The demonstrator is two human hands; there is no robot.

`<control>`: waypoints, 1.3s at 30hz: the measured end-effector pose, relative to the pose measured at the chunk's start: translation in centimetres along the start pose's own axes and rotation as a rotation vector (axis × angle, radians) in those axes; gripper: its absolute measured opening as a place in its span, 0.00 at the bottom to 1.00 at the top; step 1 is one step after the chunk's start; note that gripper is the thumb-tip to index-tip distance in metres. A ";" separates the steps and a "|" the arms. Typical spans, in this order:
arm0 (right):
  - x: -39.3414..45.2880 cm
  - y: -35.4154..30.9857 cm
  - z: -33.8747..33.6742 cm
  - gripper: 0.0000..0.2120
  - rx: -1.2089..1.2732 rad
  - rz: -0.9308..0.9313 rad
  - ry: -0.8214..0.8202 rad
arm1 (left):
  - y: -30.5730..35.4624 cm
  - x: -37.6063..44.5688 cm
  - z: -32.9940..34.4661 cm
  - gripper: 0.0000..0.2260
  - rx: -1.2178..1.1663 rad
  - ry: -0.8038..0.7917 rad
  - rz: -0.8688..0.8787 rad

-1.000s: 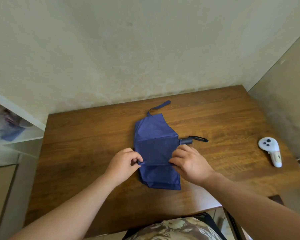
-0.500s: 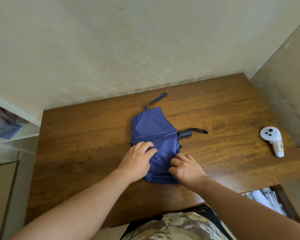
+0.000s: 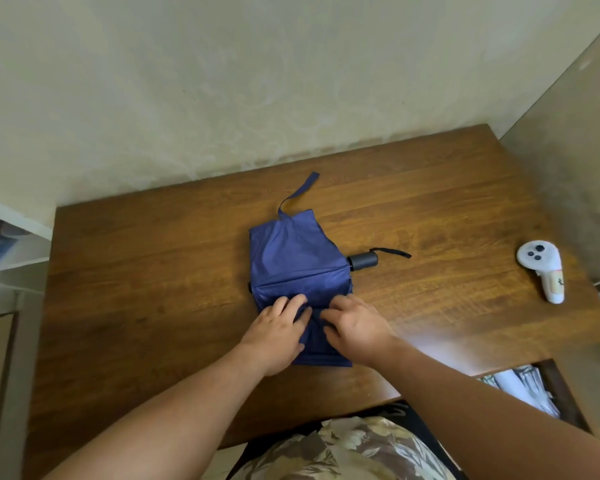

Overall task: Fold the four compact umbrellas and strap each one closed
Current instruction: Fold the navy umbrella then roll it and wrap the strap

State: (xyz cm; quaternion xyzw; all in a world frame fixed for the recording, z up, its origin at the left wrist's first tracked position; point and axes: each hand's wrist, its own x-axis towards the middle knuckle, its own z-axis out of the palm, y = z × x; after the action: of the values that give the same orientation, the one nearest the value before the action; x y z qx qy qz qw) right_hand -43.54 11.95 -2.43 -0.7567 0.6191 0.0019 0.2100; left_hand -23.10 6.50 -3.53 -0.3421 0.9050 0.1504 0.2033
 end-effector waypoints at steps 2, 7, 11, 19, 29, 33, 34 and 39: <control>1.1 0.1 0.0 0.13 0.050 0.092 -0.024 | 0.0 0.1 0.3 0.35 0.001 0.000 -0.001; 2.0 1.2 0.8 0.14 -0.015 0.220 -0.139 | -0.2 -0.2 1.2 0.33 0.063 0.034 0.001; 2.1 2.0 0.9 0.27 -0.012 0.156 -0.132 | -0.5 -0.2 1.9 0.31 0.101 0.008 -0.031; 2.3 1.5 0.6 0.33 -0.043 0.202 -0.269 | -0.7 -0.1 1.5 0.29 0.056 0.011 -0.075; 2.3 -0.3 1.4 0.50 -0.136 0.112 -0.314 | -0.7 -0.9 2.3 0.31 0.066 0.008 -0.087; 1.3 1.2 1.9 0.54 -0.145 0.221 -0.403 | -1.2 -3.5 4.3 0.33 0.004 -0.027 -0.148; 1.2 1.3 2.1 0.55 -0.143 0.231 -0.409 | -1.5 -4.0 4.6 0.33 -0.010 -0.032 -0.144; 1.4 1.1 1.8 0.56 -0.137 0.241 -0.415 | -3.4 -4.8 4.0 0.30 -0.046 -0.007 -0.046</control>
State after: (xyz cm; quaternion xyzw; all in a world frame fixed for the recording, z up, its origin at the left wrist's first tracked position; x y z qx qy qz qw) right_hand -43.73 11.06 -4.78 -0.6731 0.6470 0.2243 0.2792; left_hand -16.46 8.37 -5.22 -0.3669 0.8925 0.1675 0.2019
